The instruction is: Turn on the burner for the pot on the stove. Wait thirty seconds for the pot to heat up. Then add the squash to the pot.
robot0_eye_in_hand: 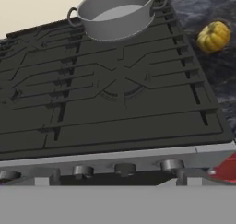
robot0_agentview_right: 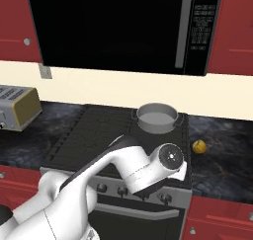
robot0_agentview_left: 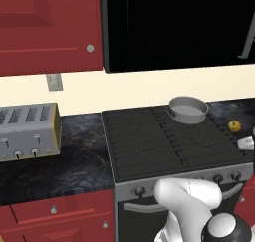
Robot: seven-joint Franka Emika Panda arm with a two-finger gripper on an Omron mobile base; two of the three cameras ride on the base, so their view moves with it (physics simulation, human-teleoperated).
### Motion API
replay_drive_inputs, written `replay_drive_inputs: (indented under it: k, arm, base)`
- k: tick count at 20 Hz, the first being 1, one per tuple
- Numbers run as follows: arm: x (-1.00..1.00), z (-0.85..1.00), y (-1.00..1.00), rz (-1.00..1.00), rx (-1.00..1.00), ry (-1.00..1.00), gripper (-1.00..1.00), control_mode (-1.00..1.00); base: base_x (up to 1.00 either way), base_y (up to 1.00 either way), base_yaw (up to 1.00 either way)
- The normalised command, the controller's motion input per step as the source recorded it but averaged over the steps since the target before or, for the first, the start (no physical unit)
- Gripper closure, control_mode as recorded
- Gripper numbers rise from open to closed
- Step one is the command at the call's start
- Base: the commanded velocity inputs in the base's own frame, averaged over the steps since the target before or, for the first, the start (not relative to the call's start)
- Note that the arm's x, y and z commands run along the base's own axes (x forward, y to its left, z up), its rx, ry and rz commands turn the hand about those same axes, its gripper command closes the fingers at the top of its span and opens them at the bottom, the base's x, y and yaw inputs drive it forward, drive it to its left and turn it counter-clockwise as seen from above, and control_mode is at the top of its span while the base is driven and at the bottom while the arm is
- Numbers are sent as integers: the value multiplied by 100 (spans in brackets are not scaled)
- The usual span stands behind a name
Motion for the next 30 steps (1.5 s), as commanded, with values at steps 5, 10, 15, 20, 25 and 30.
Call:
replay_drive_inputs:
  k: [5,10,15,20,25,30]
  arm:
    - [6,39,0,0,-3,7,-100,-100]
    - [0,0,0,0,0,0,-100,-100]
    - [0,0,0,0,0,0,-100,-100]
    - [0,0,0,0,0,0,-100,-100]
    - [0,0,0,0,0,0,-100,-100]
    - [0,0,0,0,0,0,-100,-100]
  base:
    - [0,0,0]
    - [0,0,0]
    - [0,0,0]
    - [0,0,0]
    - [0,0,0]
    - [0,0,0]
